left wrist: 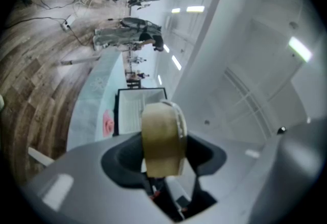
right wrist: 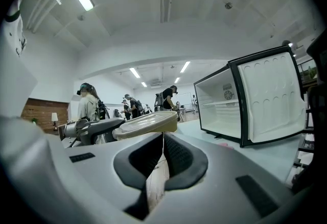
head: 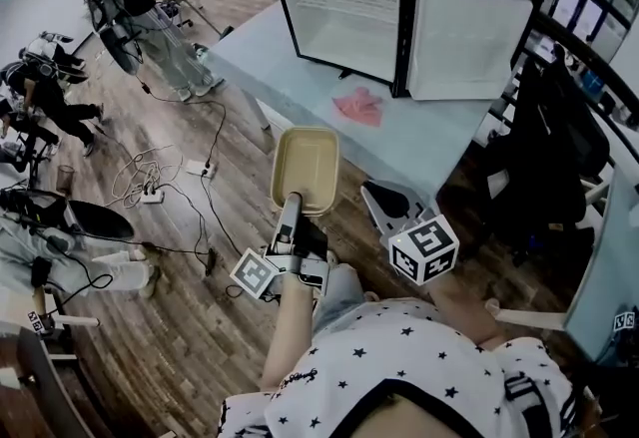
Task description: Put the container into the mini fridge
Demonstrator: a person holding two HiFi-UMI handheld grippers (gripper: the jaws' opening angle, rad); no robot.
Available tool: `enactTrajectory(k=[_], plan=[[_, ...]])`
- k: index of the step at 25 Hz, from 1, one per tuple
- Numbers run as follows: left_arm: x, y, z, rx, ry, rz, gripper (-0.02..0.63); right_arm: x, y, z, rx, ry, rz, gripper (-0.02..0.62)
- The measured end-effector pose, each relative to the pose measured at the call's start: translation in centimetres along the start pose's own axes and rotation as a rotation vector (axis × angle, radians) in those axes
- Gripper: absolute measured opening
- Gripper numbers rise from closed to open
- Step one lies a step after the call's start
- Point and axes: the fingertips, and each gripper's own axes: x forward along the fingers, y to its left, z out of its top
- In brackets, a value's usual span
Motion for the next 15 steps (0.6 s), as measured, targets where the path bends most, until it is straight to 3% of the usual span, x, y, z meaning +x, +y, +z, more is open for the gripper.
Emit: enactTrajectory(k=[15], plan=[[6.5,3.4,3.1,-0.018,0.021,-0.003,0.224,5.3,-4.5,-0.1,0.01,0.021,-0.031,0.023]])
